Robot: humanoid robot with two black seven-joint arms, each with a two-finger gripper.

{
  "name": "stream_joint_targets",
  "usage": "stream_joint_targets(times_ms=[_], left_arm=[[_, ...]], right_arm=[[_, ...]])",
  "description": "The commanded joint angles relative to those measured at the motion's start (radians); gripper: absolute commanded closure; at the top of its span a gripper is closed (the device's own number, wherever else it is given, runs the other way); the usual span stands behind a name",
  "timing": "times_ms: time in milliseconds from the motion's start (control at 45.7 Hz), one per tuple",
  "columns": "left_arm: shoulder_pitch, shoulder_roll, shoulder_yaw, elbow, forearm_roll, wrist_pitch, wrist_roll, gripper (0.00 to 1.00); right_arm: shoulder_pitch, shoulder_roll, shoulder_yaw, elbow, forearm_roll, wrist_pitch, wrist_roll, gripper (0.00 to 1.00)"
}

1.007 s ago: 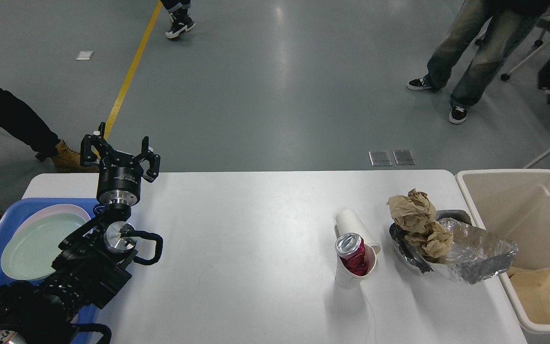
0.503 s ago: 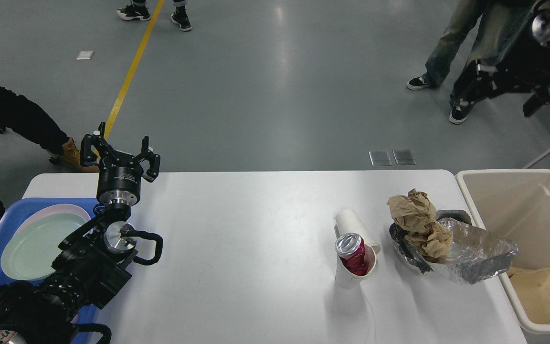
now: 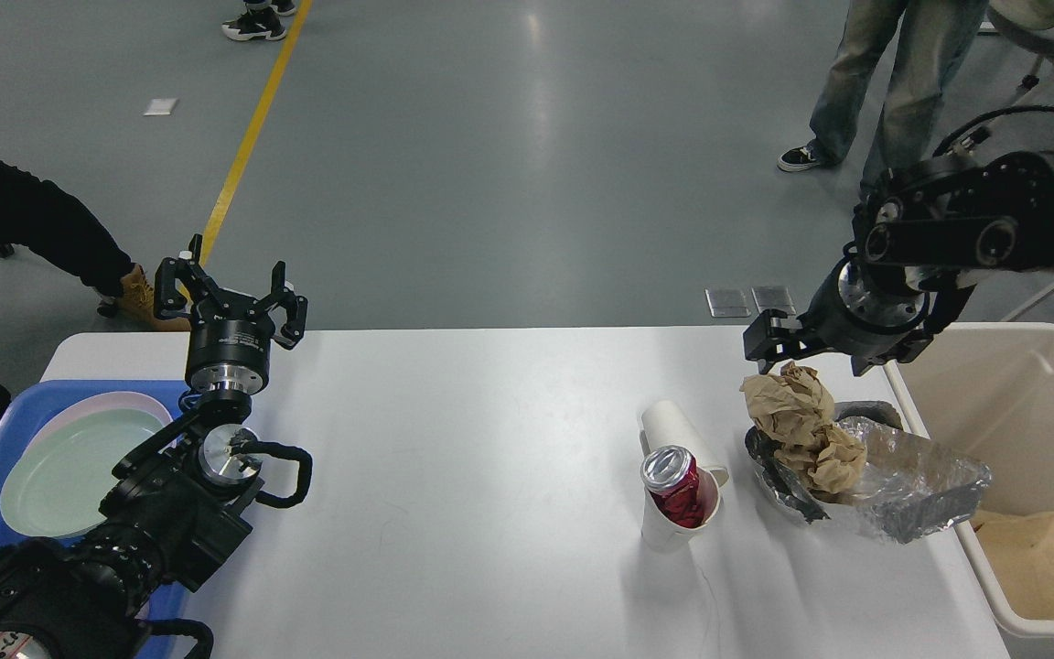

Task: Tidy desktop
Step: 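Lower the right gripper onto the crumpled brown paper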

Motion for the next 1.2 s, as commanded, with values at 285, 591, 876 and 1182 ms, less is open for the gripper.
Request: stream_joint_targets(times_ms=[285, 591, 876, 1182], left_arm=[[0.0, 0.0, 0.0, 0.0, 0.0, 0.0, 0.0, 0.04], [0.0, 0.0, 0.0, 0.0, 0.0, 0.0, 0.0, 0.04], [0.0, 0.0, 0.0, 0.0, 0.0, 0.0, 0.0, 0.04], [0.0, 0.0, 0.0, 0.0, 0.0, -0.001, 0.0, 0.04]], right_arm=[[-0.166, 0.062, 0.013, -0.164, -0.007, -0.099, 0.0, 0.0], [-0.275, 0.076, 0.015, -0.278, -0.036, -0.103, 0.0, 0.0], [-0.321, 0.096, 0.013, -0.292, -0.042, -0.132, 0.0, 0.0], [-0.366, 0.102, 0.015, -0.298, -0.103, -0.197, -0.001, 0.06]])
